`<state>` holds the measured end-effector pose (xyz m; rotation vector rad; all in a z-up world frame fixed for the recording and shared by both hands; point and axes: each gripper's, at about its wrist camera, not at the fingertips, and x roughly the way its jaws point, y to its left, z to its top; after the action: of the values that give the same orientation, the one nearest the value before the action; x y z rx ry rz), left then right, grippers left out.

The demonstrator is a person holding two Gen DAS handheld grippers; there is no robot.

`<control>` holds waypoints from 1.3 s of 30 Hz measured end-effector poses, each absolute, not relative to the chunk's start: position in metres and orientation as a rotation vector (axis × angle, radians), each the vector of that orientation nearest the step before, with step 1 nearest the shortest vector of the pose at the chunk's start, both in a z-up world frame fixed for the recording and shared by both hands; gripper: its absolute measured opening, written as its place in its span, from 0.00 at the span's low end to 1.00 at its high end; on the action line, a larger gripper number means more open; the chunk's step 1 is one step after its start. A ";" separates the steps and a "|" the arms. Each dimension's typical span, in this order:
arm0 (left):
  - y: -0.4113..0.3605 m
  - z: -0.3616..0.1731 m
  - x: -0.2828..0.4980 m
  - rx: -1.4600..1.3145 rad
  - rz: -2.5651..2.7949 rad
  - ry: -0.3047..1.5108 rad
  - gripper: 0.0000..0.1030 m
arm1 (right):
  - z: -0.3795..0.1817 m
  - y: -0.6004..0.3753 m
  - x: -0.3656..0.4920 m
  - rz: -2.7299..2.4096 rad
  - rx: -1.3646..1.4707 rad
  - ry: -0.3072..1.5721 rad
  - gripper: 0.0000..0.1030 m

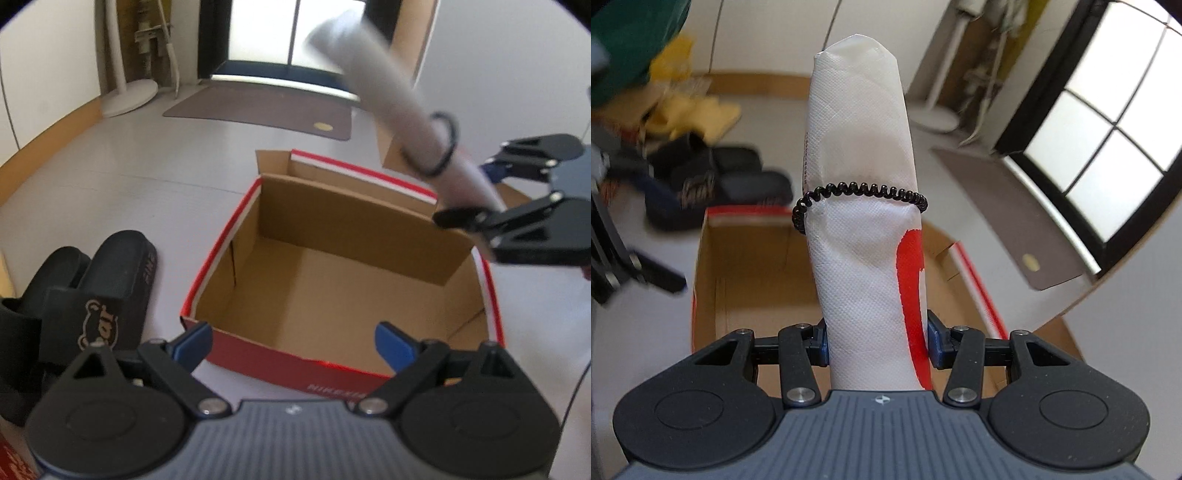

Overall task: Fold shopping bag
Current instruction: 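Lower the bag into the shoebox and open the right gripper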

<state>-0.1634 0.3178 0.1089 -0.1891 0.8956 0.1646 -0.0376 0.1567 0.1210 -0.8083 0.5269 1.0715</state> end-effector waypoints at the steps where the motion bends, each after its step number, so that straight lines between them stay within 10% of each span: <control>1: 0.317 0.109 -0.163 -0.182 0.165 0.897 0.93 | 0.117 0.158 -0.038 1.073 -0.824 0.529 0.49; 15: 0.313 0.101 -0.163 -0.208 0.182 0.935 0.93 | 0.007 0.204 -0.029 0.971 -1.101 0.630 0.52; 31: 0.322 0.098 -0.166 -0.271 0.166 0.945 0.93 | 0.010 0.164 -0.033 0.902 -1.150 0.756 0.58; 39: 0.319 0.097 -0.165 -0.266 0.163 0.949 0.93 | -0.001 0.167 -0.020 0.821 -1.121 0.803 0.37</control>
<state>-0.1646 0.3186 0.0970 -0.2656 0.9494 0.1633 -0.0203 0.1668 -0.0007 -1.1215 0.8031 0.8210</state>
